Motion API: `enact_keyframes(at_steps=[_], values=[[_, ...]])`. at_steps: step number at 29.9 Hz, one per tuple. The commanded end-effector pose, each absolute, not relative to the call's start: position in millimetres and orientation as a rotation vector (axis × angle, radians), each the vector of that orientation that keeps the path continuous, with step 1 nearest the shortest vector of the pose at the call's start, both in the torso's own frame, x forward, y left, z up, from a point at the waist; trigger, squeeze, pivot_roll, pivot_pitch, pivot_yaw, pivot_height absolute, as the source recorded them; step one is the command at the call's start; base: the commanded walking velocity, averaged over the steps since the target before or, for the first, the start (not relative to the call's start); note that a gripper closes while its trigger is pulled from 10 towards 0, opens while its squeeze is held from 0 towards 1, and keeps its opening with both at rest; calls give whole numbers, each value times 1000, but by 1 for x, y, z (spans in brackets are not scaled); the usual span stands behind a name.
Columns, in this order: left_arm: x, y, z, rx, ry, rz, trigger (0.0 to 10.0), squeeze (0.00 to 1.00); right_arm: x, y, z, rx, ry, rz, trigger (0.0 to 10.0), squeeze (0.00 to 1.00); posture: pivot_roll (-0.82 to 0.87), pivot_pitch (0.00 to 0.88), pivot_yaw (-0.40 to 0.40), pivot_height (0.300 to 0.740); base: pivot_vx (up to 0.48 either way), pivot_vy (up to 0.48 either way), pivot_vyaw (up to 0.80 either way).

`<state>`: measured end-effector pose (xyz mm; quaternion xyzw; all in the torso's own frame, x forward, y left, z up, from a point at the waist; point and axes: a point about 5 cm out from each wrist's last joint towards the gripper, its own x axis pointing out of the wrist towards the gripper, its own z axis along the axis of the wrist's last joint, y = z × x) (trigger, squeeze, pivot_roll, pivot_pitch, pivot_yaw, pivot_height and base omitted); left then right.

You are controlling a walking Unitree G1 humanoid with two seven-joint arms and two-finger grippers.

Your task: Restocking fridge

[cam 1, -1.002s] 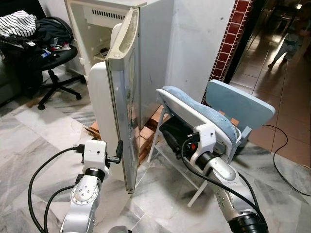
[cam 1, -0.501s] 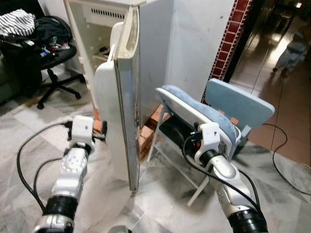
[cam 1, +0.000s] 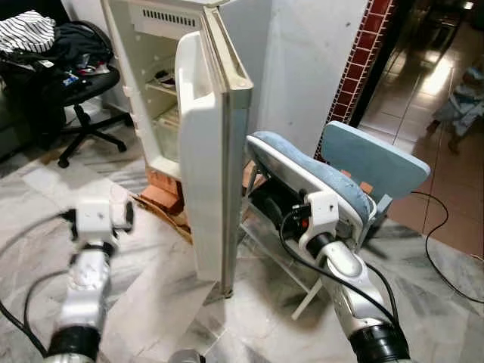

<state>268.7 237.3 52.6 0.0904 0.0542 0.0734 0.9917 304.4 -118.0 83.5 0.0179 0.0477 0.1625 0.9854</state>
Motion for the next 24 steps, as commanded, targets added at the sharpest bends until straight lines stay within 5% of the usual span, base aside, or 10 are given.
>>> enact_keyframes(at_steps=[1, 10, 14, 20, 24], values=[[263, 219, 59, 163, 56, 77, 10000, 0, 319, -113, 94, 17, 59, 295, 10000, 0, 63, 0, -10, 740, 0, 0, 0], [246, 172, 43, 130, 96, -87, 10000, 0, 346, -41, 138, 272, 9, 489, 10000, 0, 76, 0, -16, 740, 0, 0, 0], [250, 167, 48, 123, 88, -103, 10000, 0, 322, -6, 172, 539, -77, 868, 10000, 0, 84, 0, -20, 740, 0, 0, 0], [250, 170, 52, 127, 91, -99, 10000, 0, 281, -3, 177, 596, -83, 1249, 10000, 0, 72, 0, -15, 740, 0, 0, 0], [249, 171, 52, 134, 95, -102, 10000, 0, 288, -21, 145, 490, 13, 1126, 10000, 0, 68, 0, -12, 740, 0, 0, 0]])
